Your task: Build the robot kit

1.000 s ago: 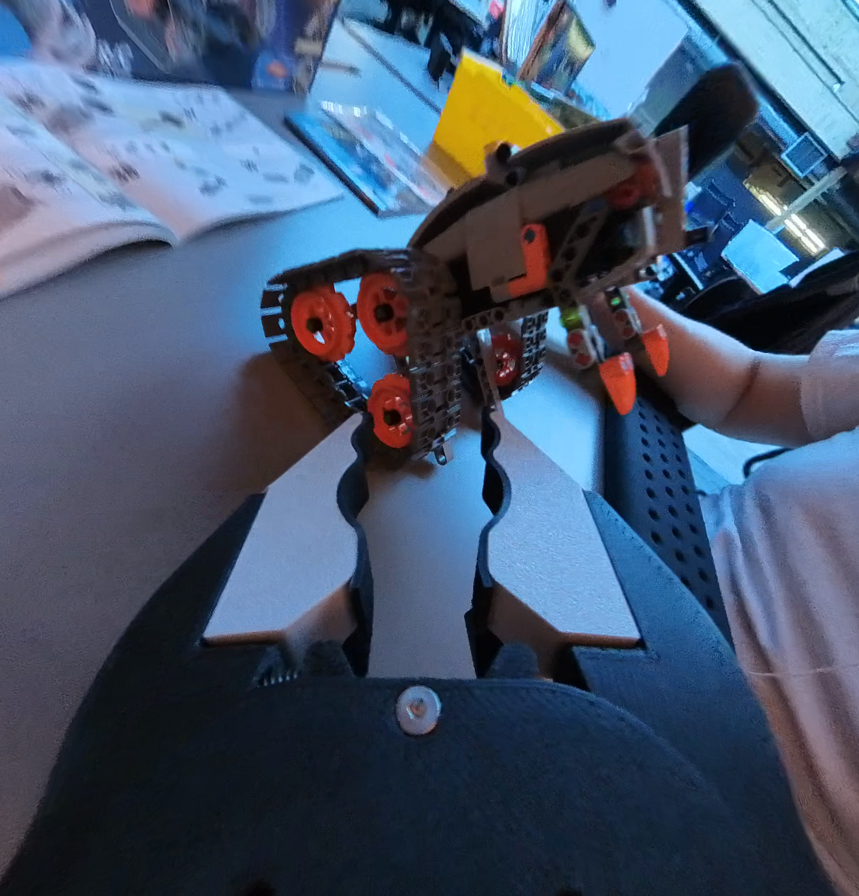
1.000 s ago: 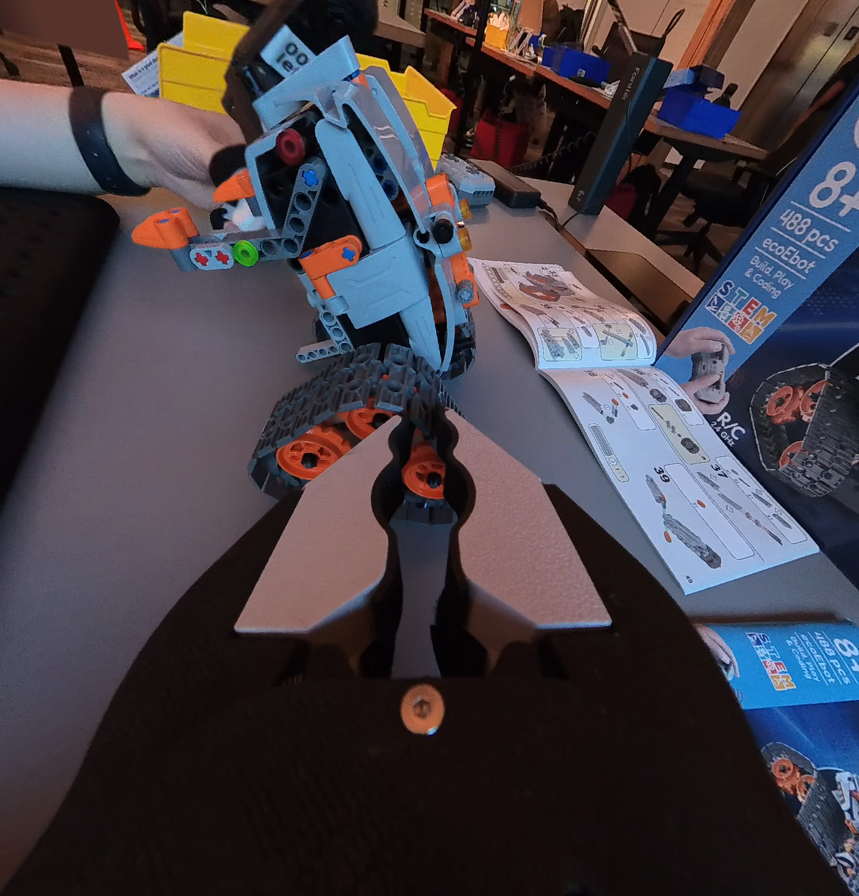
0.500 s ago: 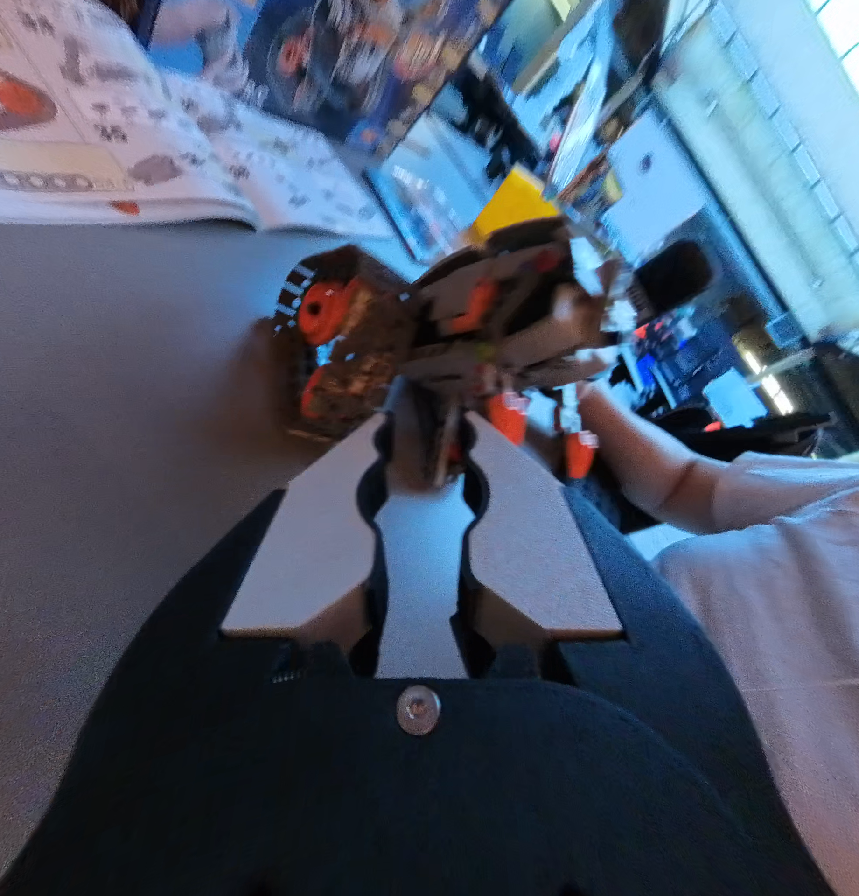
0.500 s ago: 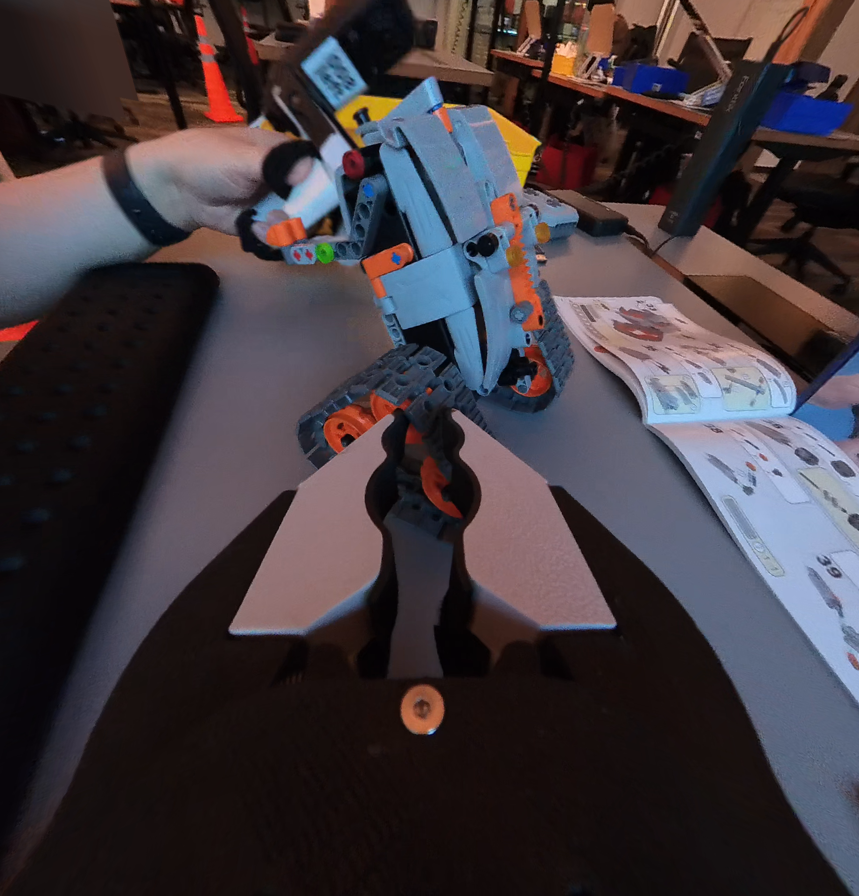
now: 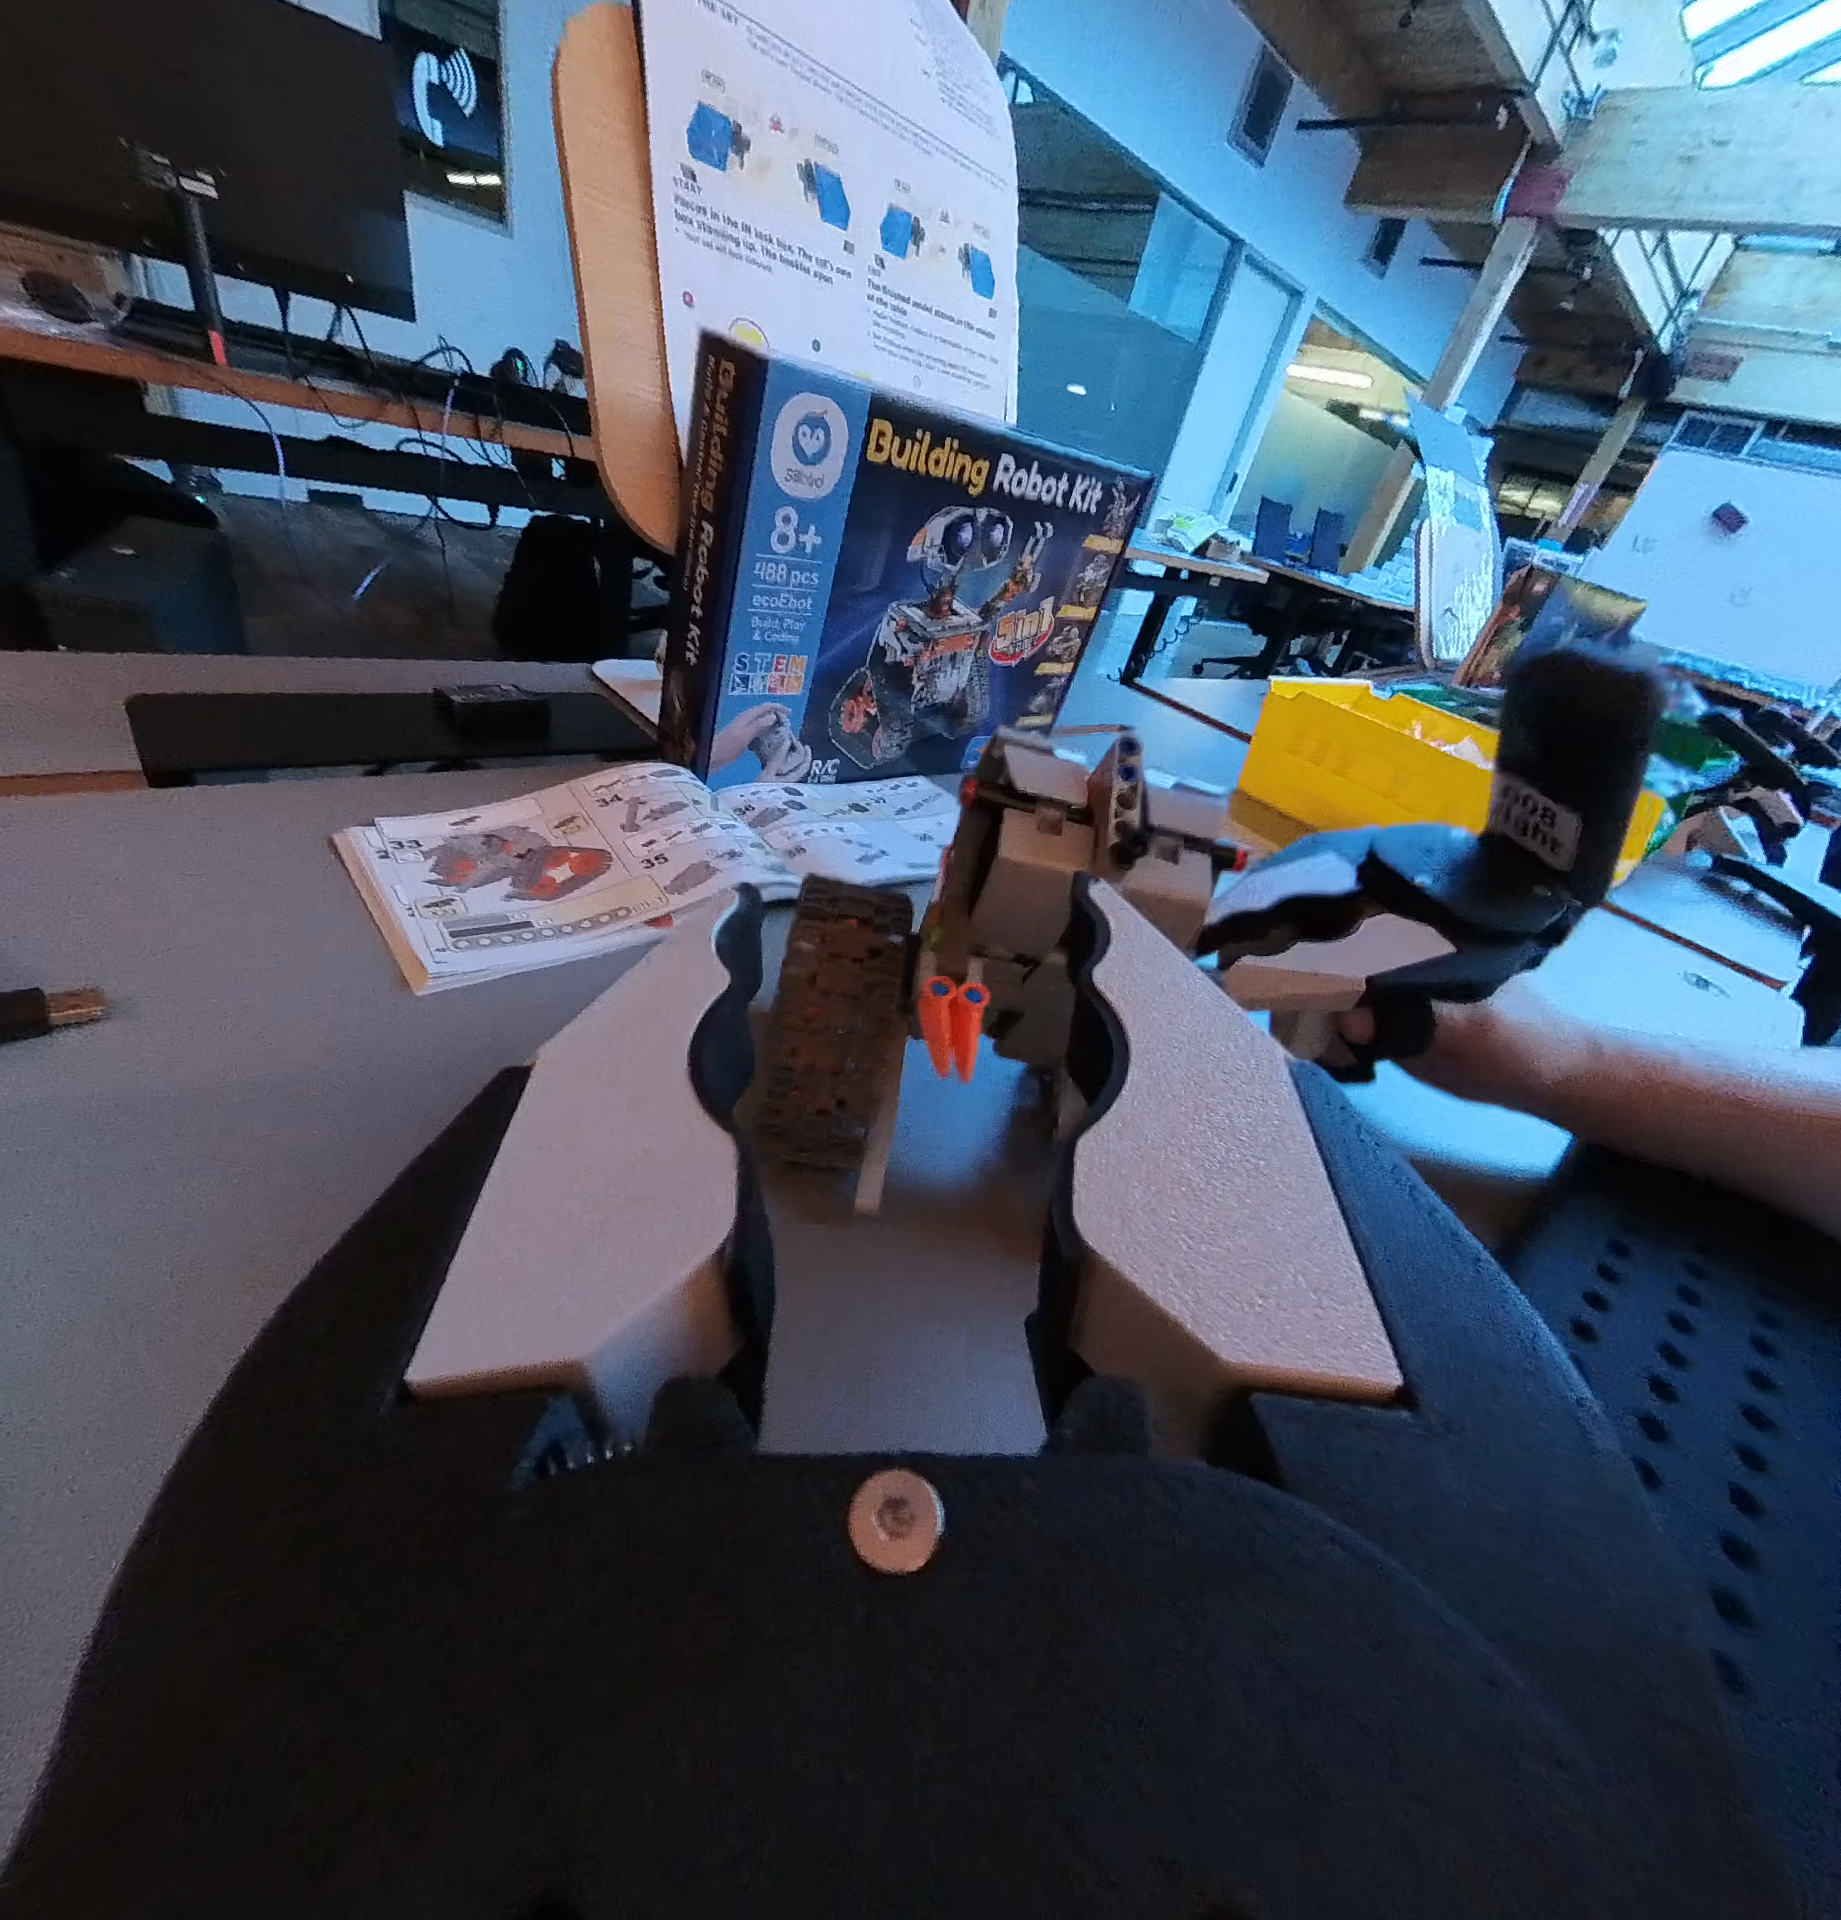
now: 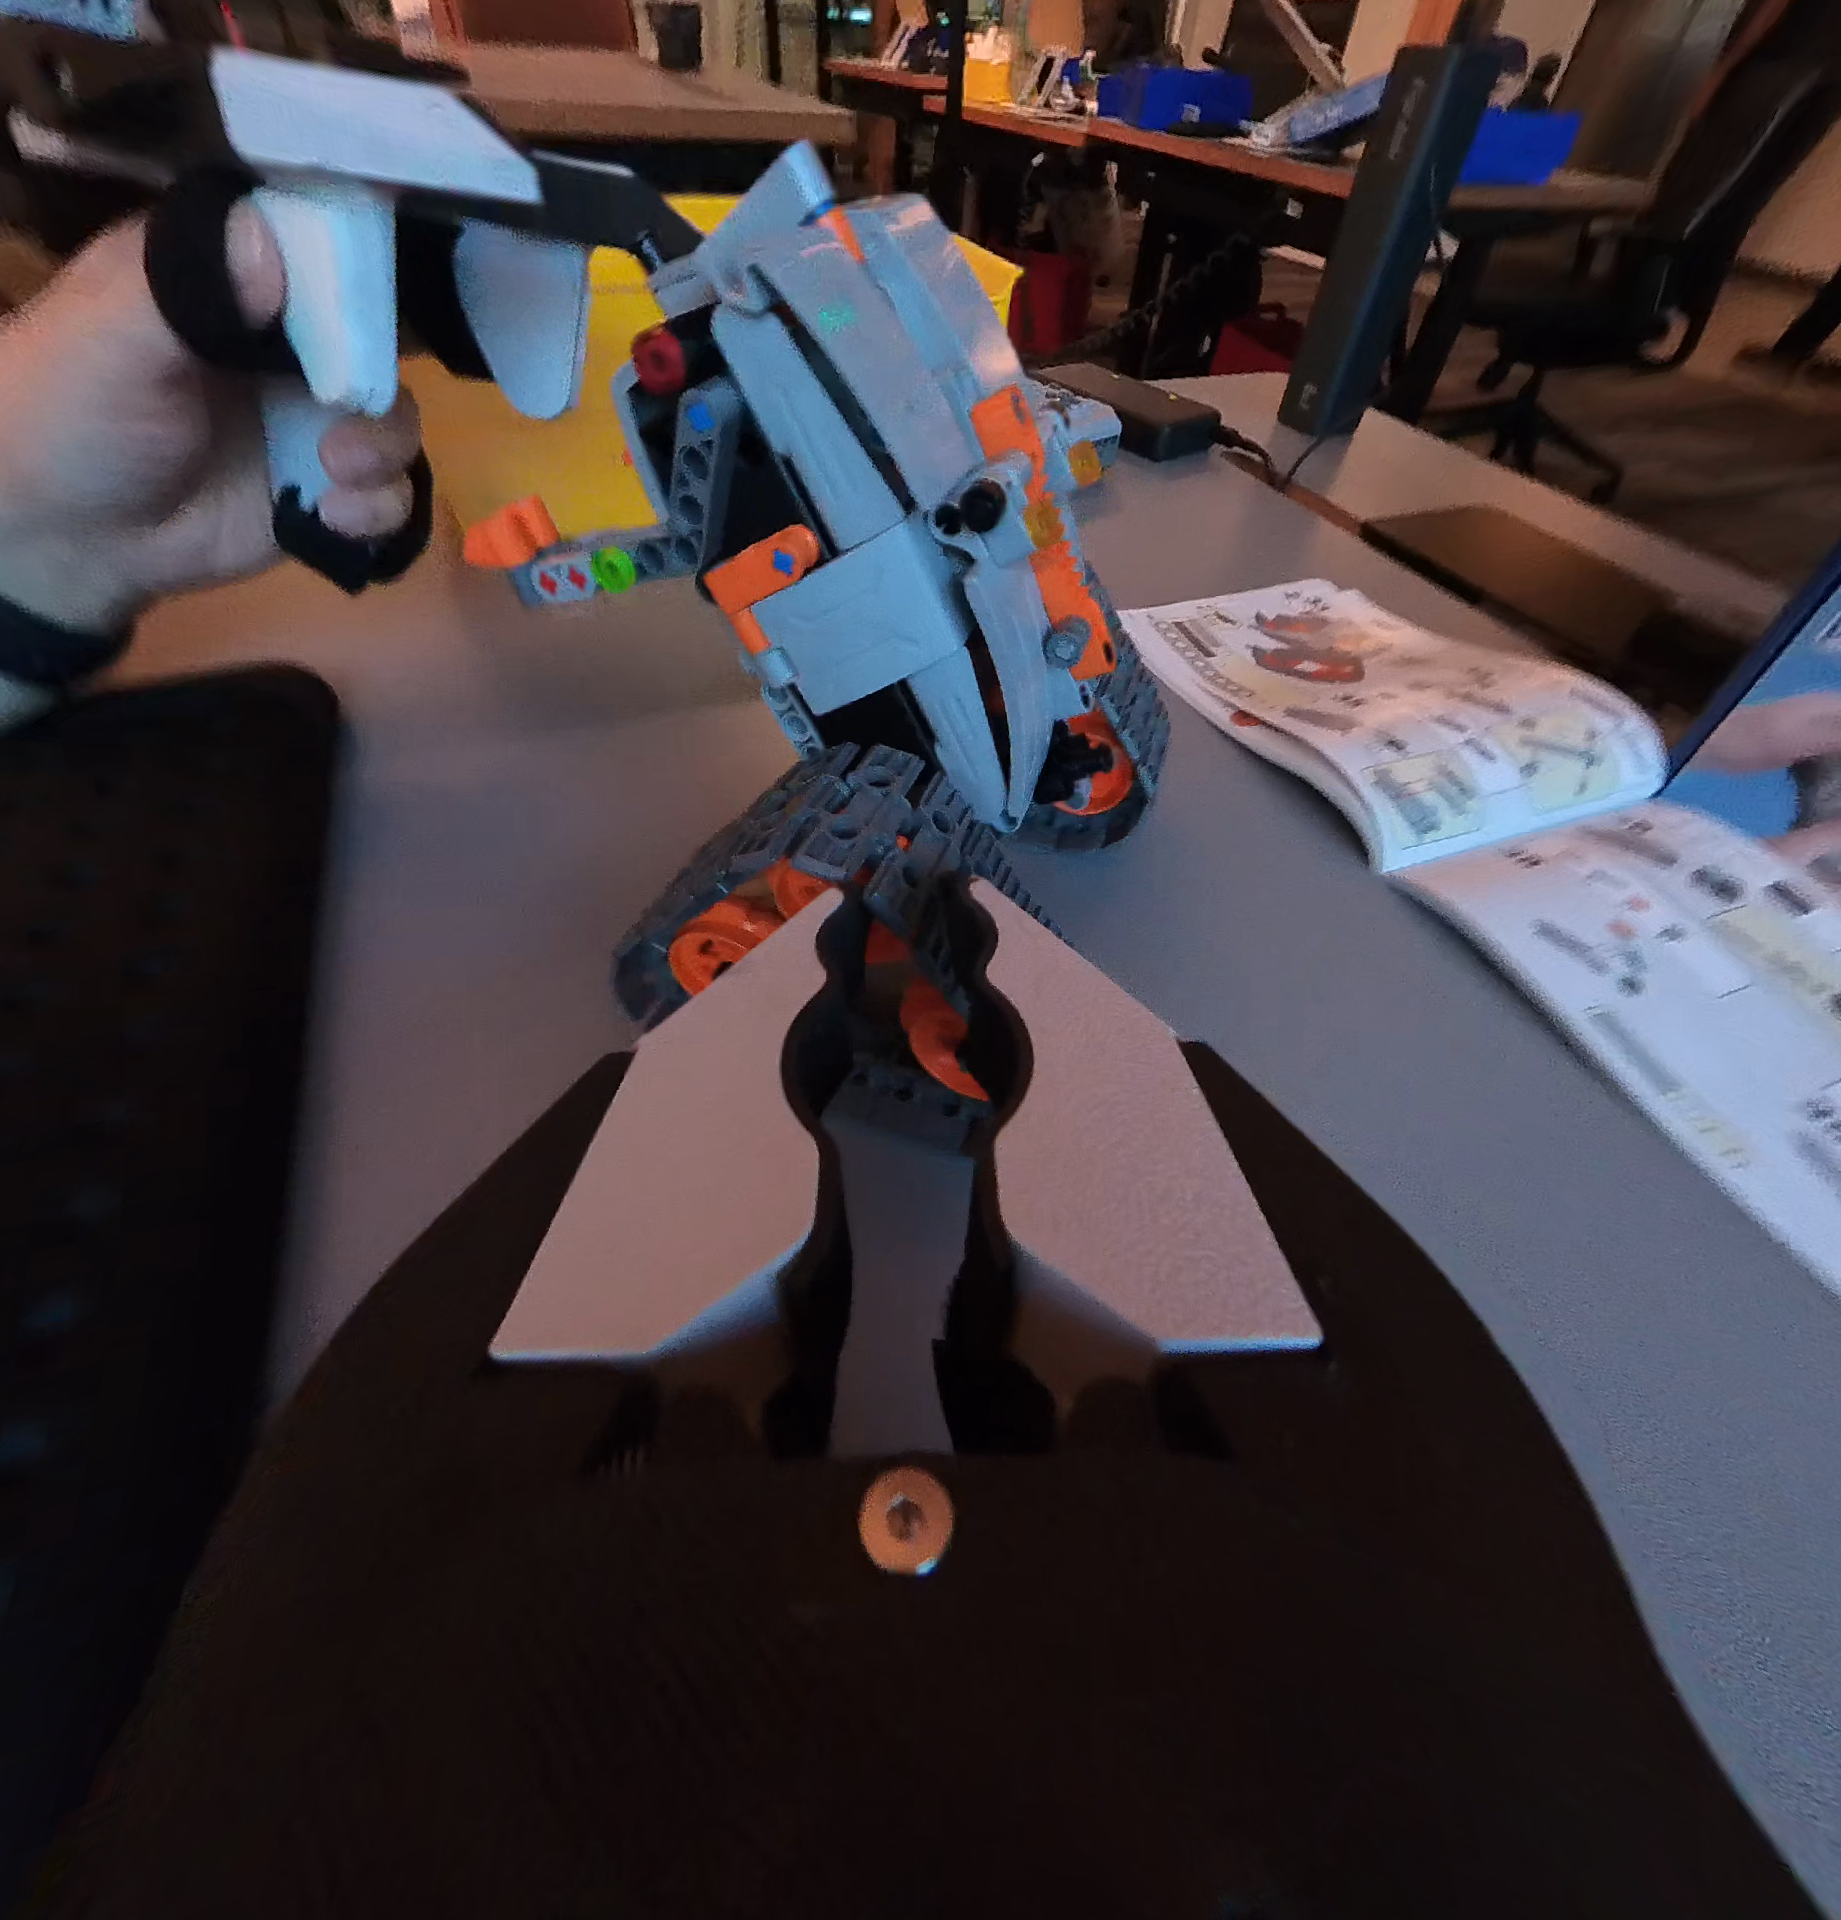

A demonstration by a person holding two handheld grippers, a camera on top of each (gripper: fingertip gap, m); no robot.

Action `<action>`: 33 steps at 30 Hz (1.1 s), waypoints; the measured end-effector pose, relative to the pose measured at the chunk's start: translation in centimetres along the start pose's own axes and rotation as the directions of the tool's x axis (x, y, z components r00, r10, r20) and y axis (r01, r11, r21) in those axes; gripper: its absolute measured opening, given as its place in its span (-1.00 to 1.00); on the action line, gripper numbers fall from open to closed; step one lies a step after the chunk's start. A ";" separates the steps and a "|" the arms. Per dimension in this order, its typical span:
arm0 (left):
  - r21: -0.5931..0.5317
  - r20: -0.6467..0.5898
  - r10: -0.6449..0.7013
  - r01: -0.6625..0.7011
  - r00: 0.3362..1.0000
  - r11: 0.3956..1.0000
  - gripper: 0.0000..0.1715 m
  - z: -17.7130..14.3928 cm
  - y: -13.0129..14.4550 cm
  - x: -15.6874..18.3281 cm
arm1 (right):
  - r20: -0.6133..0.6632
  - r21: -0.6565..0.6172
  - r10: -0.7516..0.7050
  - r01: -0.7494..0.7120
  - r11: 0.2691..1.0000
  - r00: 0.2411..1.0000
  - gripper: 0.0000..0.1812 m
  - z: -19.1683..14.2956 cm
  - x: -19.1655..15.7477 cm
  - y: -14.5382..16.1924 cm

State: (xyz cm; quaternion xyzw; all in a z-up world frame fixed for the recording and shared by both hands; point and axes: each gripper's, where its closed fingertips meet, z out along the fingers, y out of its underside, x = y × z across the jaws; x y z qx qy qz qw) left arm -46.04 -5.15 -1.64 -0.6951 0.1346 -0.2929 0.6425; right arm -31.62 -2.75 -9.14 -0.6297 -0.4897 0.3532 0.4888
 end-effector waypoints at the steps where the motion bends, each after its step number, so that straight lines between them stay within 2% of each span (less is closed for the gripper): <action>1: 0.021 -0.005 -0.003 0.003 1.000 1.000 -0.33 -0.1 -0.6 0.0 | 0.007 0.010 0.056 -0.056 0.998 0.998 -0.82 0.5 -0.2 -0.1; 3: 0.083 -0.009 0.018 -0.018 1.000 0.996 -0.33 -0.5 -3.1 -0.1 | -0.002 0.021 0.099 -0.099 0.995 0.995 -0.81 1.6 -0.2 -0.5; 5: 0.156 0.011 0.090 -0.091 0.996 0.984 -0.31 -1.0 -6.9 -0.3 | -0.020 0.021 0.078 -0.078 0.997 0.997 -0.81 2.6 -0.3 -0.7; 8: 0.228 0.150 0.213 -0.244 0.965 0.943 -0.20 -1.4 -13.1 -1.8 | -0.066 0.035 0.145 -0.143 0.989 0.987 -0.81 3.6 -0.2 -1.0; 10: 0.138 0.199 0.242 -0.272 0.950 0.952 -0.26 -0.5 -15.5 -3.0 | -0.077 0.047 0.186 -0.183 0.982 0.979 -0.79 4.4 -0.2 -1.1; 12: -0.018 0.207 0.189 -0.189 0.960 0.982 -0.31 0.9 -16.6 -4.0 | -0.098 0.041 0.172 -0.168 0.985 0.980 -0.79 5.1 -0.2 -1.4; 13: -0.041 0.236 0.156 -0.150 0.959 0.988 -0.39 1.4 -17.5 -4.6 | -0.109 0.038 0.160 -0.157 0.987 0.981 -0.79 5.4 -0.1 -1.4; 14: -0.040 0.246 0.159 -0.154 0.956 0.987 -0.36 2.0 -18.3 -4.8 | -0.117 0.032 0.151 -0.148 0.988 0.982 -0.78 5.7 0.0 -1.5; 15: -0.049 0.253 0.179 -0.172 0.951 0.984 -0.26 2.5 -18.7 -5.1 | -0.119 0.022 0.143 -0.142 0.990 0.983 -0.77 5.9 0.0 -1.4; 18: -0.072 0.333 0.164 -0.149 0.928 0.986 -0.24 3.3 -19.3 -7.0 | -0.106 0.000 0.127 -0.128 0.992 0.986 -0.73 6.1 0.4 -1.1; 20: -0.062 0.347 0.135 -0.121 0.928 0.991 -0.24 3.7 -18.4 -7.5 | -0.095 0.015 0.156 -0.155 0.988 0.983 -0.73 6.1 0.8 -1.1; 22: -0.050 0.336 0.134 -0.124 0.932 0.991 -0.31 4.1 -17.5 -8.0 | -0.049 0.029 0.194 -0.192 0.981 0.980 -0.70 6.1 0.7 -1.1; 24: -0.091 0.366 0.078 -0.048 0.927 0.995 -0.38 4.2 -17.0 -9.1 | 0.009 0.047 0.233 -0.233 0.971 0.973 -0.61 5.7 0.4 -1.5; 26: -0.067 0.347 0.068 -0.047 0.935 0.997 -0.43 4.4 -17.5 -8.8 | 0.024 0.047 0.240 -0.241 0.969 0.970 -0.50 5.0 0.6 -1.5; 28: -0.008 0.325 0.061 -0.062 0.944 0.998 -0.43 4.6 -18.6 -8.1 | 0.033 0.028 0.243 -0.244 0.969 0.970 -0.50 4.3 1.0 -1.1; 30: 0.009 0.330 0.055 -0.062 0.942 0.998 -0.53 4.6 -19.0 -7.9 | 0.028 0.019 0.283 -0.283 0.959 0.959 -0.51 4.0 1.9 -0.8; 33: 0.003 0.403 0.053 -0.059 0.914 0.998 -0.60 4.4 -18.8 -9.8 | 0.047 -0.014 0.333 -0.333 0.943 0.942 -0.58 4.6 2.2 0.1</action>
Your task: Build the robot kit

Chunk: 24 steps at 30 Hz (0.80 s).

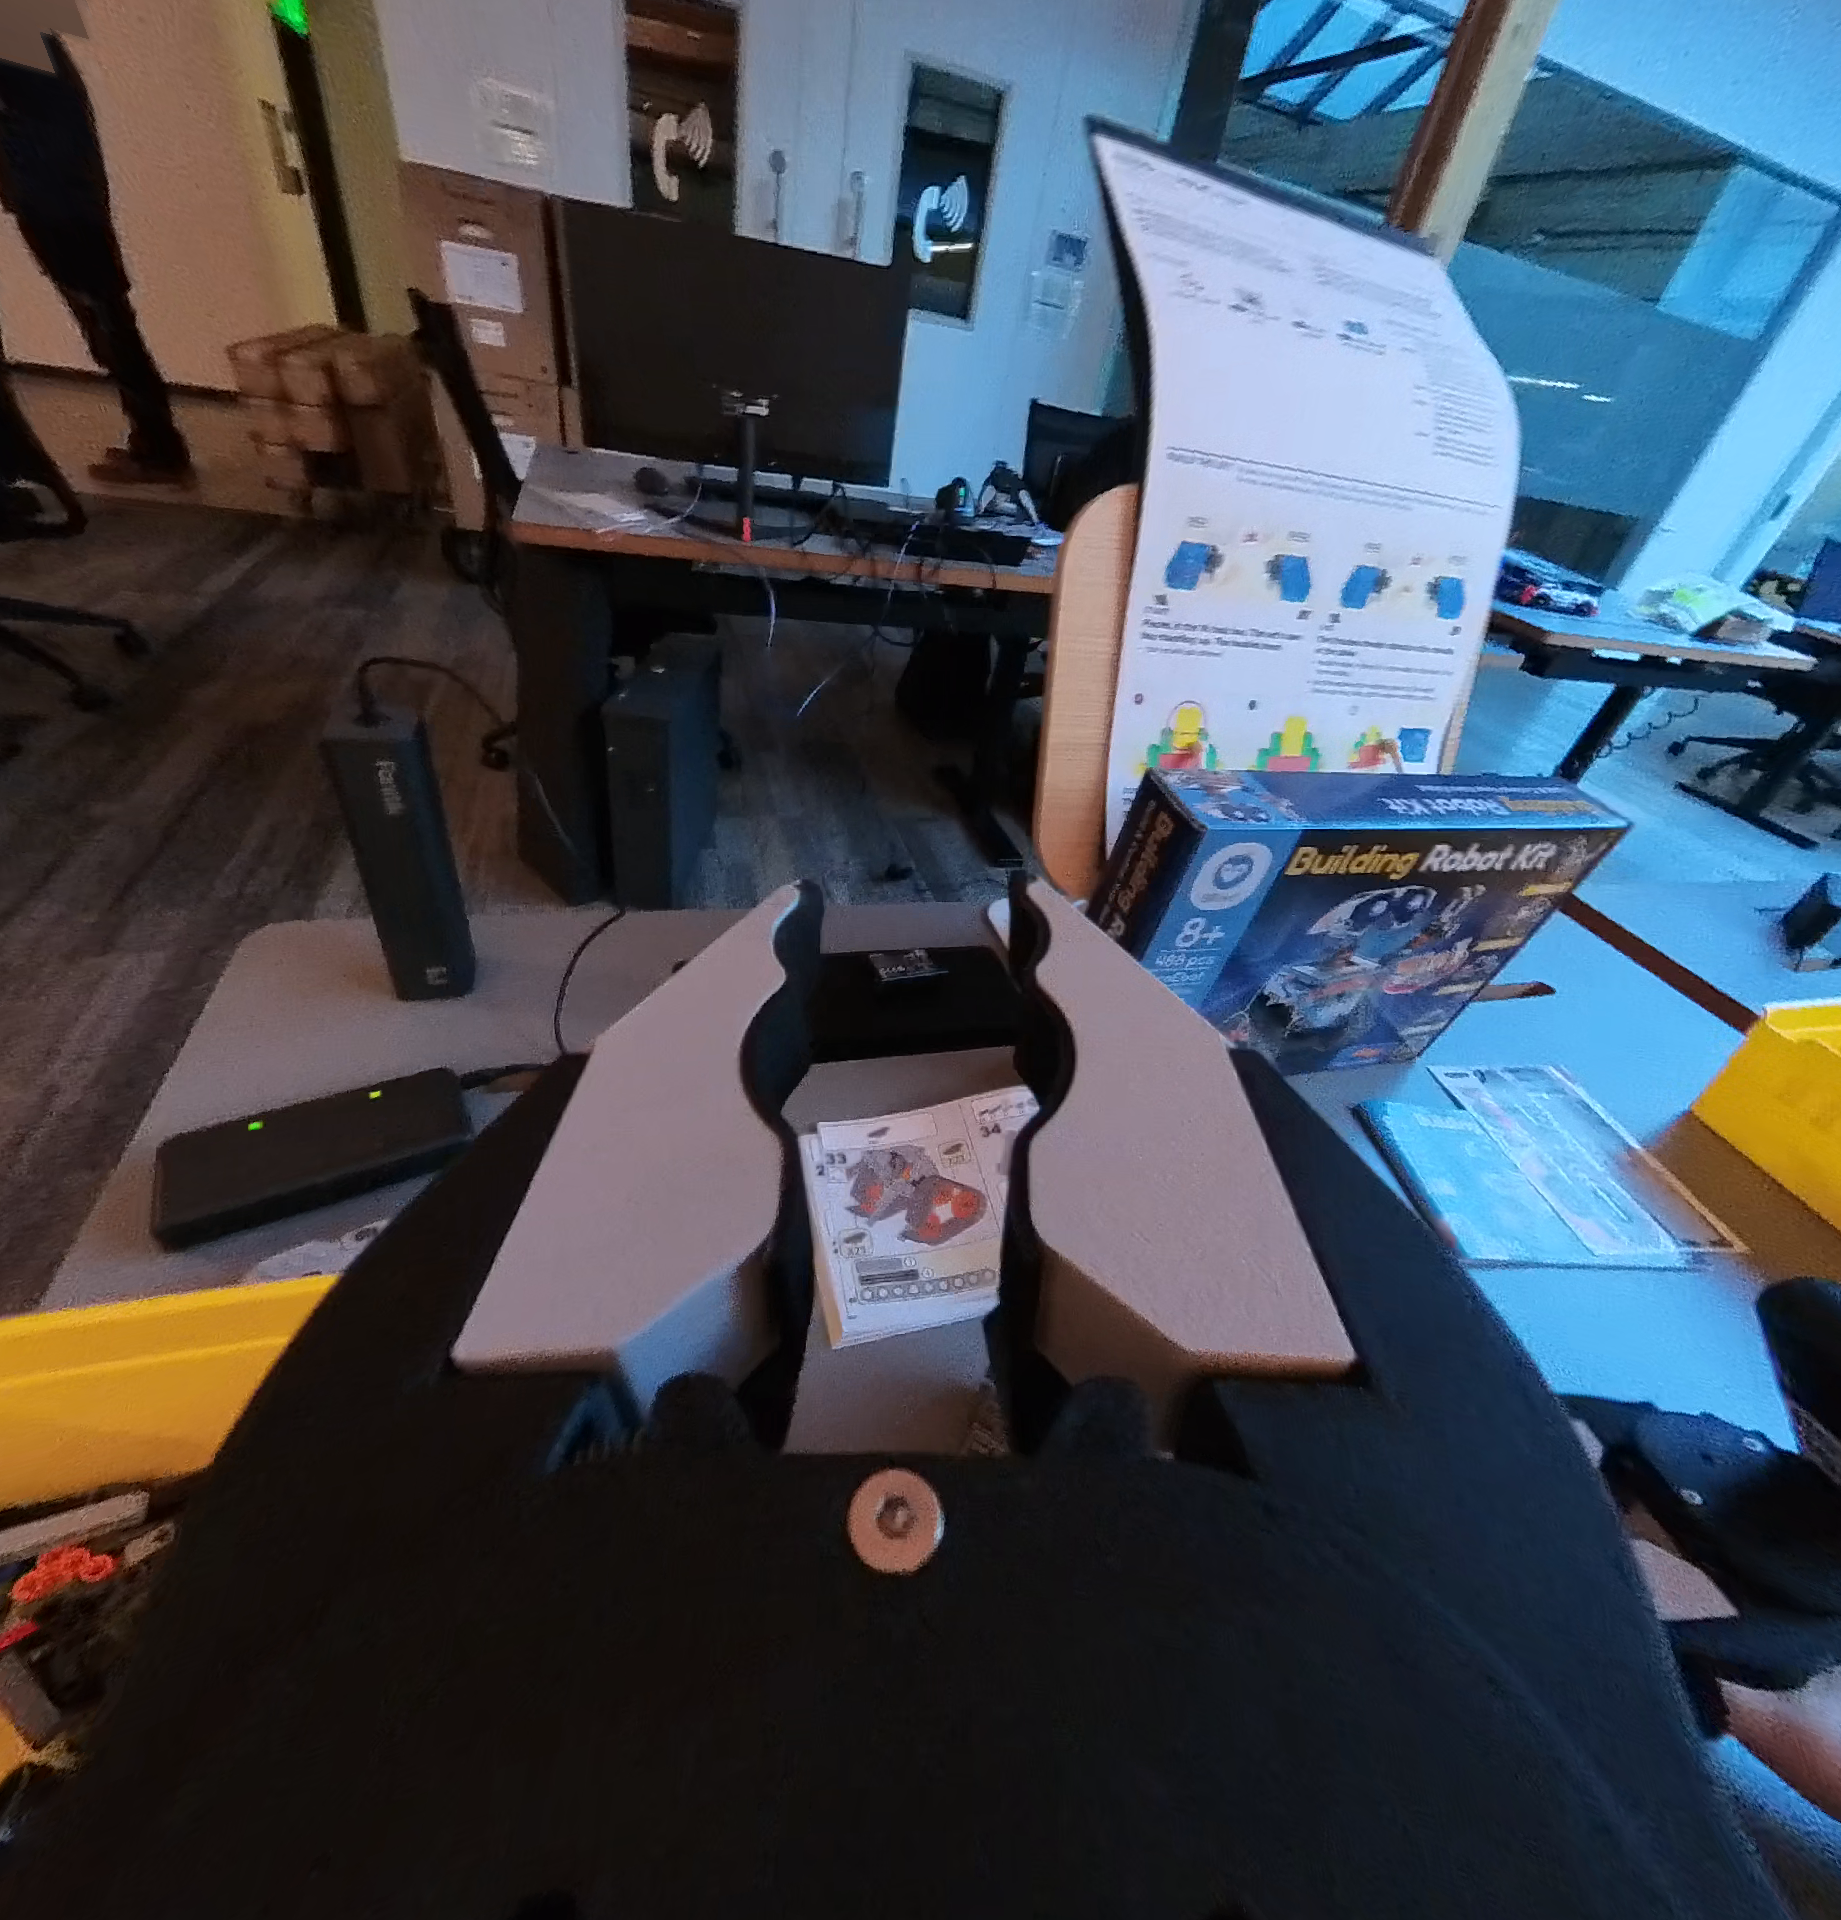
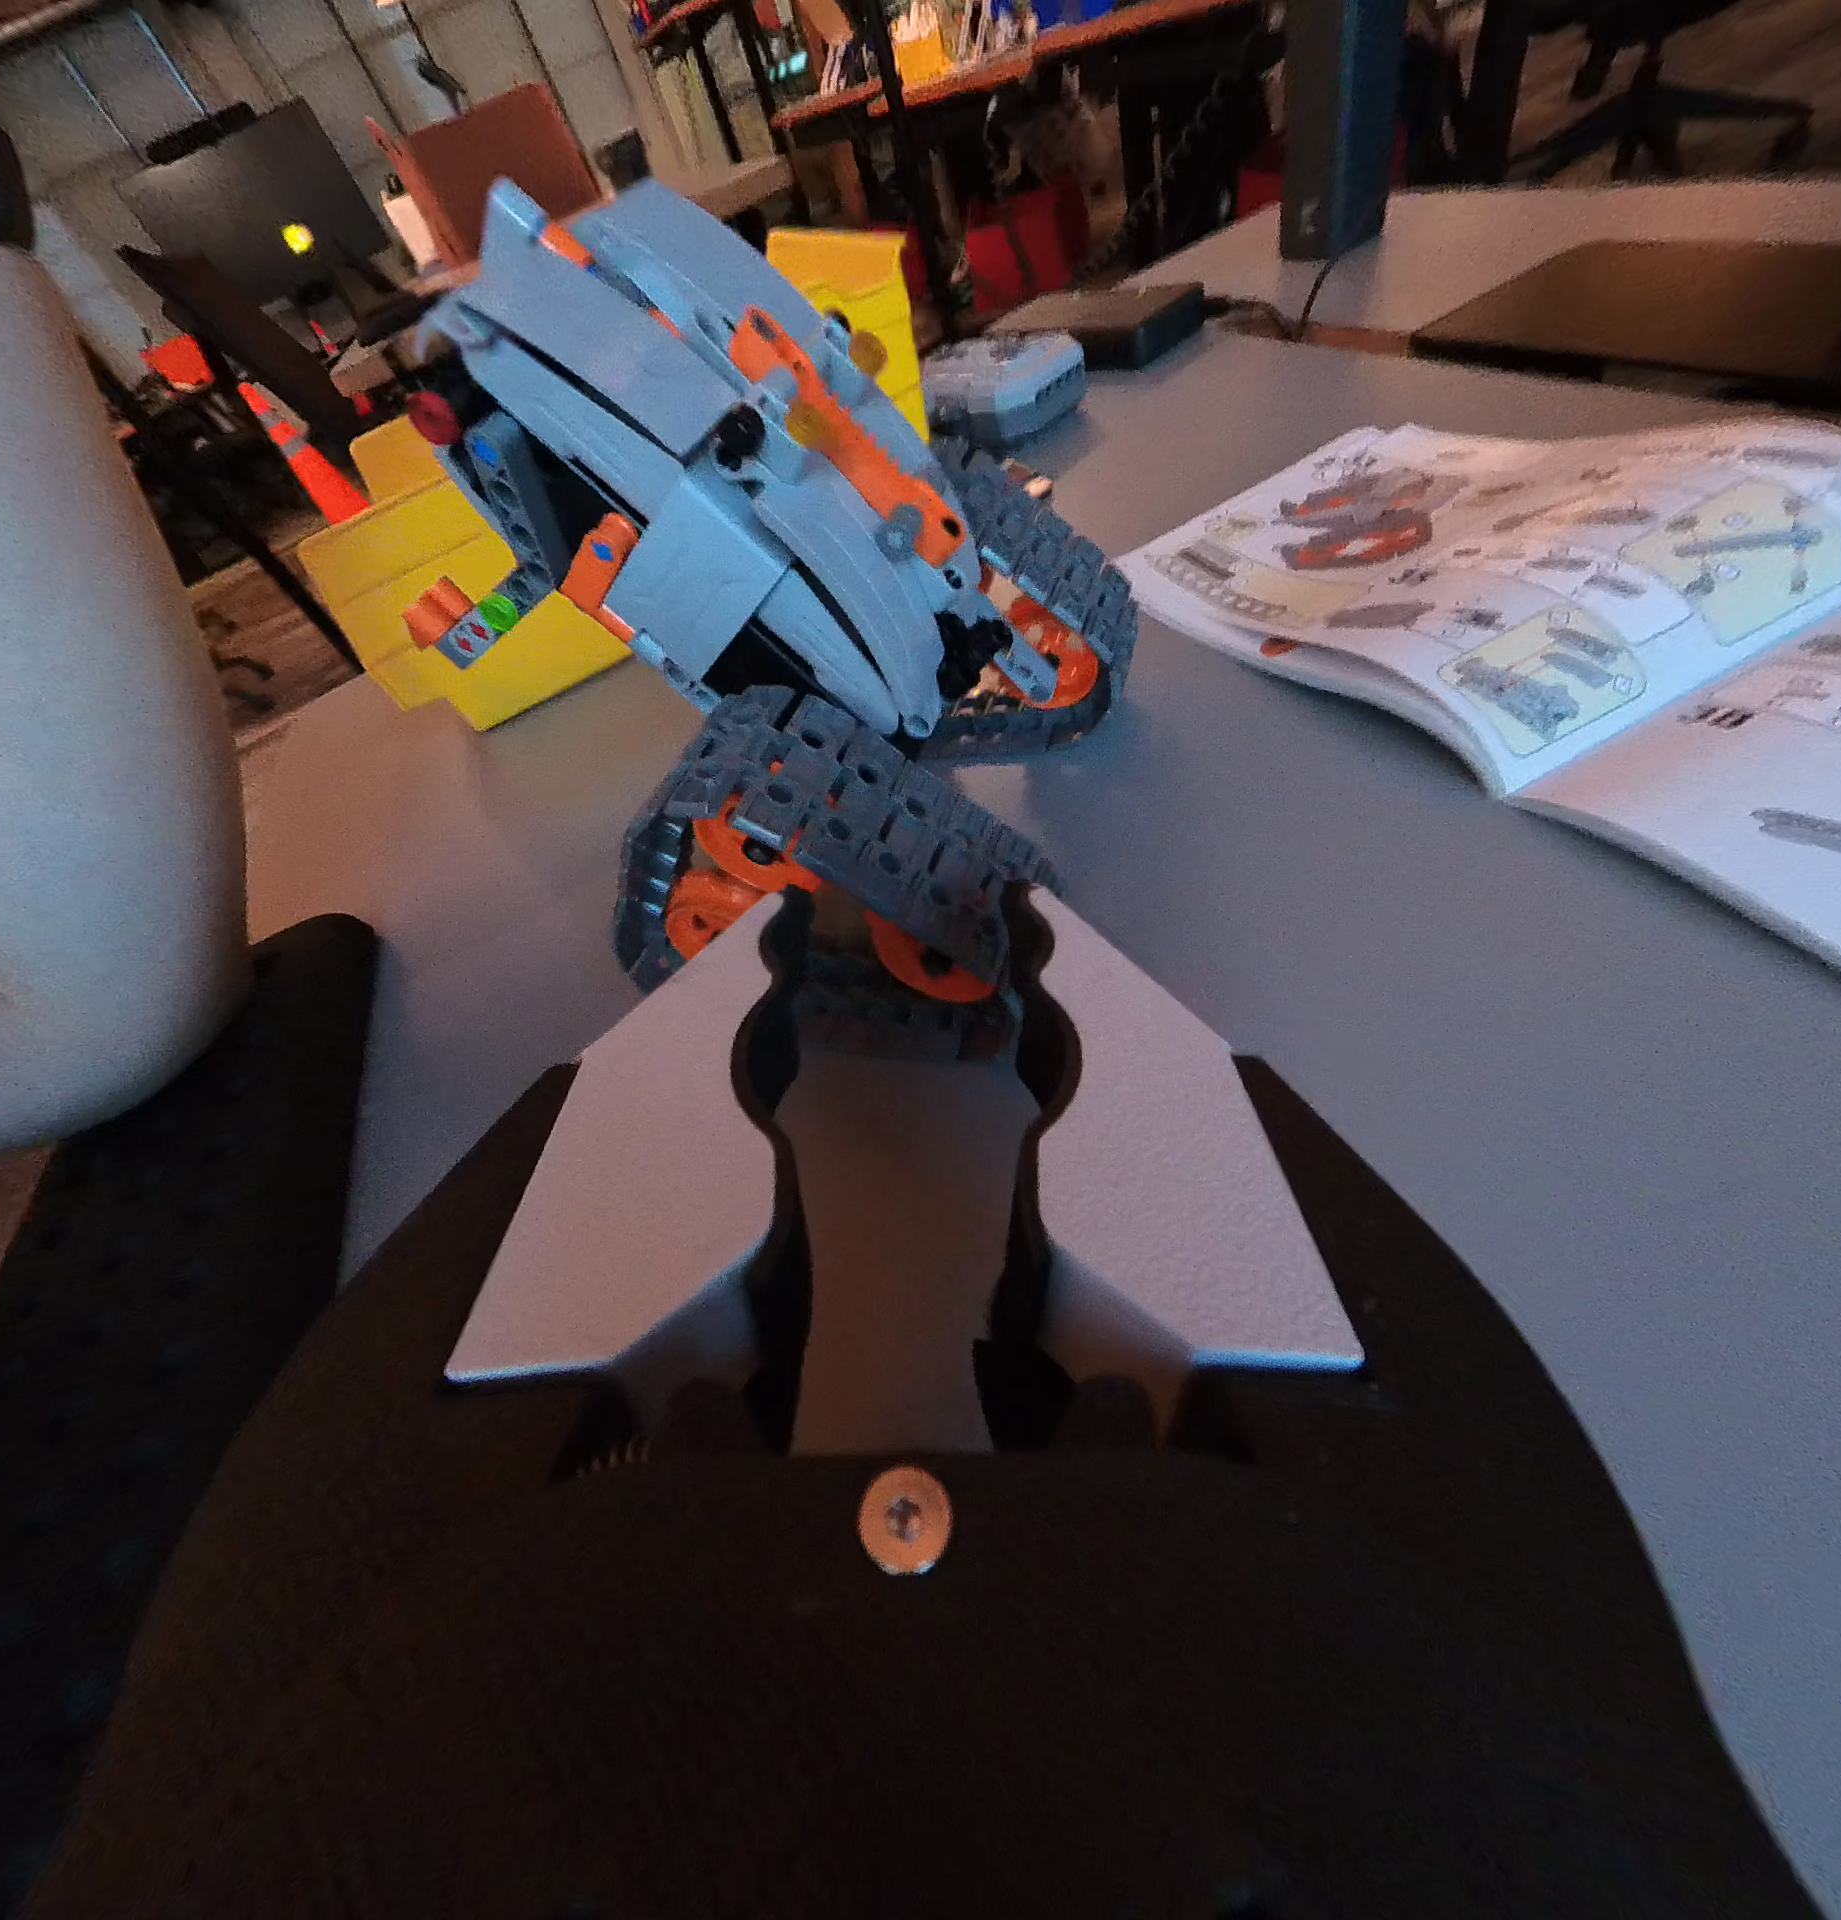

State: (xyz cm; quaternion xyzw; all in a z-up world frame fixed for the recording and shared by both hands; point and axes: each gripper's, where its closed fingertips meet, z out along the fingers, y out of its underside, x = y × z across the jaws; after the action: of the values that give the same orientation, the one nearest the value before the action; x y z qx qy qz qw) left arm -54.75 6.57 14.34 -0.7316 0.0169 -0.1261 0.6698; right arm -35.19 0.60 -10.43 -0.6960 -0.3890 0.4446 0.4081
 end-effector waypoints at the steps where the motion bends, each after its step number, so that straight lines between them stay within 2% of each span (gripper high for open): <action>1: -0.010 0.000 -0.023 0.023 1.000 1.000 -0.60 0.2 0.3 -0.3 | 0.037 -0.017 0.010 -0.010 1.000 0.999 -0.64 0.2 -0.4 0.2; 2: -0.018 -0.024 -0.055 0.054 0.998 0.998 -0.60 0.4 0.5 -0.2 | 0.068 -0.025 0.013 -0.011 1.000 0.998 -0.68 0.4 -0.9 0.3; 5: 0.022 -0.139 -0.147 0.152 0.979 0.988 -0.65 0.7 -0.2 1.0 | 0.060 -0.013 -0.017 0.017 1.000 0.998 -0.69 0.6 -1.0 0.0; 7: 0.057 -0.165 -0.172 0.184 0.971 0.981 -0.65 1.0 -0.7 1.2 | 0.039 -0.013 -0.045 0.046 0.999 0.998 -0.69 0.4 -0.6 -0.1; 10: 0.058 -0.135 -0.171 0.180 0.976 0.982 -0.64 1.5 -0.4 0.9 | -0.052 0.026 -0.073 0.075 0.997 0.996 -0.65 -1.2 1.2 -1.4; 12: 0.057 -0.121 -0.152 0.160 0.981 0.985 -0.64 1.6 -0.4 0.9 | -0.091 0.061 -0.090 0.096 0.994 0.992 -0.72 -2.7 1.8 -2.9; 15: 0.206 -0.226 -0.174 0.222 0.958 0.953 -0.80 0.2 -3.1 2.6 | -0.209 0.119 -0.243 0.272 0.955 0.947 -0.80 -5.1 2.7 -5.3; 18: 0.216 -0.328 -0.196 0.276 0.924 0.937 -0.80 -0.4 -3.9 4.3 | -0.337 0.114 -0.319 0.375 0.920 0.886 -0.74 -6.5 4.6 -6.0; 22: 0.180 -0.339 -0.178 0.250 0.924 0.951 -0.81 0.2 -3.3 5.1 | -0.385 0.064 -0.271 0.318 0.946 0.882 -0.71 -6.8 7.2 -5.1; 24: 0.223 -0.349 -0.173 0.261 0.921 0.939 -0.96 -0.3 -3.9 5.2 | -0.454 -0.006 -0.342 0.381 0.925 0.823 -0.76 -8.0 8.5 -5.2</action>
State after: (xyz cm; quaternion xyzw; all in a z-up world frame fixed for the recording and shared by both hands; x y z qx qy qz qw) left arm -50.36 5.69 19.00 -0.6018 0.0279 -0.3198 0.7313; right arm -26.09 8.41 -6.03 -0.6749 -0.3904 0.2032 0.5923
